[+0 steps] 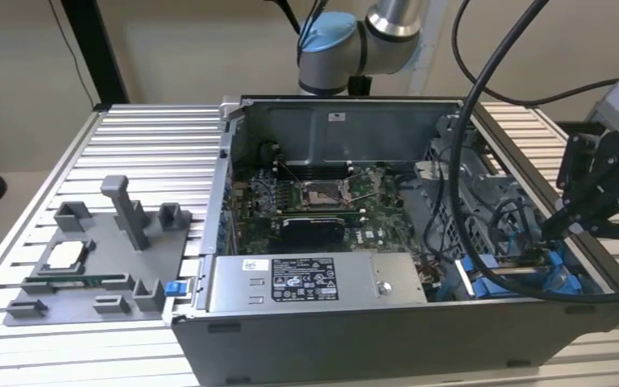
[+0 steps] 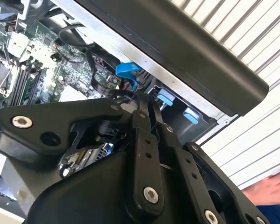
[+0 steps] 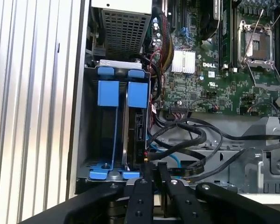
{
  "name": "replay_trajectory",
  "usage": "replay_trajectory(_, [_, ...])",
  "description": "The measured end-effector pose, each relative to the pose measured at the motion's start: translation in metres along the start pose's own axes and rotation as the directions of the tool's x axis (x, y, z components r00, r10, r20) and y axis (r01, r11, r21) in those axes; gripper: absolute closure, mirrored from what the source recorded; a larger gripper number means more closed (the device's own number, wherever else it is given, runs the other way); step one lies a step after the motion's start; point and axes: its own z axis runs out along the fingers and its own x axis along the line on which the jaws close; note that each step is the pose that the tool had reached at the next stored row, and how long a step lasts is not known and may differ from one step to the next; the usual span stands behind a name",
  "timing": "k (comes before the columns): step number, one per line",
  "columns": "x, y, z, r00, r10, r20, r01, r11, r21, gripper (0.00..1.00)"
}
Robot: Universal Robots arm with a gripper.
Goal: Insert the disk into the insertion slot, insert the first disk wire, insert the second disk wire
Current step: 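Insert the second disk wire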
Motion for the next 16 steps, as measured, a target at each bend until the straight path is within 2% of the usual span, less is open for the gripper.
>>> replay_trajectory(3, [0.0000, 0.0004, -0.0006, 1.0000, 0.000, 0.0019, 0.000, 1.0000, 0.0000, 1.00])
replay_trajectory(6, [-0.0012, 0.0039, -0.0080, 1.0000, 0.000, 0.0047, 0.000, 1.0000, 0.0003, 1.00])
replay_trajectory(9, [-0.0022, 0.0091, -0.0139, 0.9999, 0.003, 0.0127, -0.003, 1.0000, 0.0008, 1.00])
replay_trajectory(10, [-0.0032, 0.0175, -0.0186, 0.9997, 0.007, 0.0235, -0.007, 1.0000, 0.0018, 1.00])
replay_trajectory(11, [-0.0036, 0.0246, -0.0198, 0.9995, 0.009, 0.0301, -0.009, 1.0000, 0.0021, 1.00])
replay_trajectory(16, [-0.0025, 0.0419, -0.0174, 0.9995, 0.009, 0.0309, -0.009, 1.0000, 0.0032, 1.00])
